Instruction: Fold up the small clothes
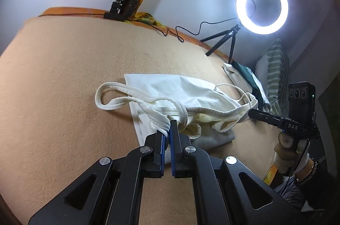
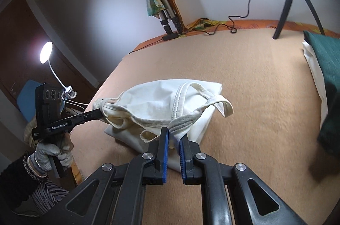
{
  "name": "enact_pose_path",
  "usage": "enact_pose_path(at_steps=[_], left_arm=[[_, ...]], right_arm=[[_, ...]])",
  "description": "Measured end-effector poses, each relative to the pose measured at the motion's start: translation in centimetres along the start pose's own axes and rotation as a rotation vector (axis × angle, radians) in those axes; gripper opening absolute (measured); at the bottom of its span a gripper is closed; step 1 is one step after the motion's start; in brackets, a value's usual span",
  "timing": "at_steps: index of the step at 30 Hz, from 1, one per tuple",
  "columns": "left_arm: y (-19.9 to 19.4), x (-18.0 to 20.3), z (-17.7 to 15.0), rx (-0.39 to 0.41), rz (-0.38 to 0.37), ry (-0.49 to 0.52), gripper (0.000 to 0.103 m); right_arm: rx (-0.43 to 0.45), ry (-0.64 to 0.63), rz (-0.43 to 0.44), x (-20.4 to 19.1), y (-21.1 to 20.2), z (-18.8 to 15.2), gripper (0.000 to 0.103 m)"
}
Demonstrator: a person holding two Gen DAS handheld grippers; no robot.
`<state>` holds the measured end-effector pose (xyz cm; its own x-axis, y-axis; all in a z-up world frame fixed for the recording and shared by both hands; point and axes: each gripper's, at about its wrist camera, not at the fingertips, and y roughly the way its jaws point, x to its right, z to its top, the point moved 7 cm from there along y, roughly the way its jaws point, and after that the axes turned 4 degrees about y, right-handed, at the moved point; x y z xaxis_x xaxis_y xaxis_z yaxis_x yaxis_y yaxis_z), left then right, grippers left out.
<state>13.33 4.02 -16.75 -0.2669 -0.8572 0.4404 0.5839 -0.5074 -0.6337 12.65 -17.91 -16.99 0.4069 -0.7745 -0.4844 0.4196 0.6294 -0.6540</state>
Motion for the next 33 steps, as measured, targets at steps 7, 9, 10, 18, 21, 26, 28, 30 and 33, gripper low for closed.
enact_pose_path(at_steps=[7, 9, 10, 18, 21, 26, 28, 30, 33], left_arm=[[-0.4, 0.3, -1.6, -0.038, 0.044, 0.063, 0.006], [-0.7, 0.0, -2.2, -0.063, 0.055, 0.059, 0.008], [-0.9, -0.1, -2.5, -0.076, 0.062, 0.058, 0.01], [-5.5, 0.2, -3.4, -0.068, 0.05, 0.049, 0.01], [-6.4, 1.1, -1.2, -0.004, 0.065, 0.086, 0.01], [-3.1, 2.3, 2.0, -0.006, 0.062, 0.102, 0.01], [-1.1, 2.7, 2.9, -0.023, 0.059, 0.112, 0.01], [0.5, 2.8, 2.9, -0.06, 0.065, 0.134, 0.01], [2.5, 2.2, 2.6, -0.108, 0.096, 0.141, 0.01]], right_arm=[[-0.013, -0.032, -0.048, -0.4, 0.1, -1.4, 0.012], [-0.036, -0.045, -0.08, -0.2, 0.0, -1.9, 0.018], [-0.067, -0.059, -0.087, -0.1, -0.2, -2.3, 0.02], [-0.017, -0.088, -0.141, -0.4, -4.8, -2.1, 0.023], [0.041, -0.126, -0.114, -2.1, -5.8, -0.6, 0.023], [-0.001, -0.184, -0.091, -4.3, -2.2, 1.0, 0.023], [-0.031, -0.191, -0.1, -4.4, -0.3, 1.3, 0.023], [-0.056, -0.201, -0.113, -4.3, 1.0, 1.5, 0.023], [-0.095, -0.212, -0.121, -4.0, 2.4, 1.3, 0.023]])
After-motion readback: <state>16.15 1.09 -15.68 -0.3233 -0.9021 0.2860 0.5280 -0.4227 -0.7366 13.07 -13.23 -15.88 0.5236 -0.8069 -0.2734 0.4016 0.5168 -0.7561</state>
